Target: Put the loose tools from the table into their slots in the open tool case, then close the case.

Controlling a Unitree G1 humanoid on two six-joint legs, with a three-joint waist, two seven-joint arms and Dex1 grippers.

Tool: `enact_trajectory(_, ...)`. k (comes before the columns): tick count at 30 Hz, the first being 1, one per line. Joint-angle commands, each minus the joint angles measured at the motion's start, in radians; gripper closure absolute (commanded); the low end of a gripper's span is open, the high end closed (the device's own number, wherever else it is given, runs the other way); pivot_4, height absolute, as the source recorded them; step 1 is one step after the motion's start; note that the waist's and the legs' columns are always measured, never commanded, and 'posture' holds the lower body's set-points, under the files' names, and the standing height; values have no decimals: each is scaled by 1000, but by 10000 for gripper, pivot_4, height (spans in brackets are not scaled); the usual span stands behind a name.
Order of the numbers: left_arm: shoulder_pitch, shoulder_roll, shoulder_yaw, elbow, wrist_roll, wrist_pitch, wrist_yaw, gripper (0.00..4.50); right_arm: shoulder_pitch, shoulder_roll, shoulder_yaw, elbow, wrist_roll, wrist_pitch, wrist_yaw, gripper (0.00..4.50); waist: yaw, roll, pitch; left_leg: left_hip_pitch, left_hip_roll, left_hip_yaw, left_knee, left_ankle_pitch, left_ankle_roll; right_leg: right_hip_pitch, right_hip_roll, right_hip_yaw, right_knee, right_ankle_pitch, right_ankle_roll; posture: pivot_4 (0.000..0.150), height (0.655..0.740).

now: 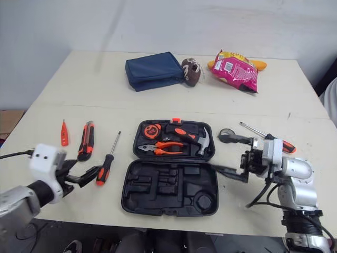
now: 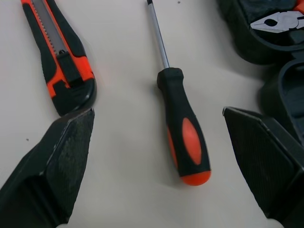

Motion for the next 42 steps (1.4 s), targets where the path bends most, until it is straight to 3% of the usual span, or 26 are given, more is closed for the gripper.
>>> enact_trajectory(1,-61,-52,-37,-32,73,121,88,965,-12,0,1,-34,28,-3,36,0,3,0,0,0,0,0,0,0,0,0,0,0,0,0,0,1500,7400)
enact_trajectory(9,-150,-129,-180,78,148,135,162,965,-39,-2,19,-34,6,2,25,0,9,0,0,0,-1,0,1,0,-1,0,0,0,0,0,0,1500,7400)
enact_trajectory(15,-155,-113,-255,145,163,135,163,965,-26,-7,31,-143,9,62,-45,0,9,1,0,0,0,0,0,1,-2,0,0,1,0,0,0,1500,7400)
enact_trajectory(18,-141,-101,-262,160,158,135,155,8379,-18,-9,37,-213,4,99,-94,0,10,1,0,0,0,0,1,1,-2,0,0,1,0,0,0,1500,7400)
enact_trajectory(24,-92,-37,-247,157,154,135,129,36595,-10,-20,30,-226,-4,112,-114,0,10,1,-1,0,-1,0,0,1,-1,0,0,1,-1,0,0,1500,7400)
enact_trajectory(29,-101,45,-180,141,159,135,69,36987,-15,-24,25,-213,2,113,-108,0,2,1,0,1,0,0,0,1,-1,0,0,1,0,0,0,1500,7400)
enact_trajectory(34,-132,295,-163,110,141,-158,-249,36987,-28,-31,7,-166,-6,96,-96,0,7,-2,1,-1,0,-1,-1,2,-3,-2,0,-1,0,0,-2,1500,7400)
enact_trajectory(38,-81,516,-201,151,193,-528,-649,36987,-37,-39,3,-140,-15,92,-89,0,7,-1,1,-2,-1,0,-2,1,-2,-2,-2,-1,-3,0,-2,1500,7400)
enact_trajectory(42,-179,649,-360,219,230,-750,-902,36987,-43,-50,11,-132,-28,91,-75,0,7,2,2,-2,-1,1,-3,-1,-1,-2,-2,-1,-4,-1,-4,1500,7400)
